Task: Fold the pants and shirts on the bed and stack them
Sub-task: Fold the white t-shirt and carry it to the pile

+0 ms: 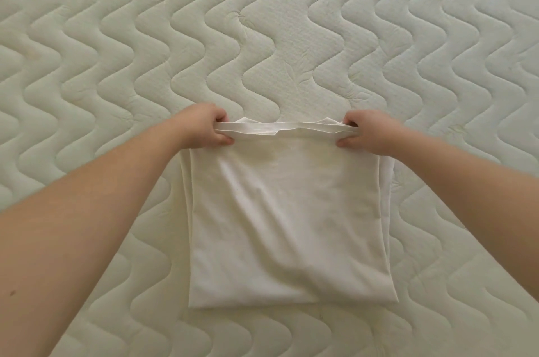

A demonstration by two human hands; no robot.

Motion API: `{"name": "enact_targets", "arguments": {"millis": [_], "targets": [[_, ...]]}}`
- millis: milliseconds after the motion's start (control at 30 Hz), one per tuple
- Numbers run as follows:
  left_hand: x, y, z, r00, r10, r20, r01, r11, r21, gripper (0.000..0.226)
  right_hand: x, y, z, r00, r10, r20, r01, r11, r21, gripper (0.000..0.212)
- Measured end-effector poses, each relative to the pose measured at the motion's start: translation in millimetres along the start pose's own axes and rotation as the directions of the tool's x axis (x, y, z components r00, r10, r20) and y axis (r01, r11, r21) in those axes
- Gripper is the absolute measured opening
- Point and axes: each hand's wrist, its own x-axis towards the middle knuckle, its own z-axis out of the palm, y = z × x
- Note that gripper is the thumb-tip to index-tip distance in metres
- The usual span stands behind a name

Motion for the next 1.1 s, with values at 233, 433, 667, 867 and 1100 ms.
{"name": "enact_targets", "arguments": {"millis": [233,433,667,867,1100], "targets": [[-65,25,-49,0.992,0.106,0.064,-0.104,0.994,-0.031,0.020,-62,-11,-45,0.995,-0.092,-0.048,0.095,0.994,0.053,0.023],[-152,63,-107,0.987,0.133,-0.088,-0.134,0.991,-0.007,0.030,-138,-36,-109,0.983,-0.090,-0.158,0.094,0.995,0.019,0.016],[-236,85,-186,0.882,0.165,-0.441,-0.162,0.986,0.044,0.023,-209,-69,-196,0.890,-0.188,-0.414,0.202,0.979,-0.011,0.006],[-235,63,-125,0.740,0.215,-0.637,-0.157,0.976,0.148,0.016,-215,-61,-149,0.785,-0.272,-0.556,0.222,0.962,-0.158,0.023],[-192,32,75,0.799,0.189,-0.571,-0.112,0.980,0.167,0.023,-194,-24,54,0.700,-0.325,-0.636,0.160,0.939,-0.303,0.045]]}}
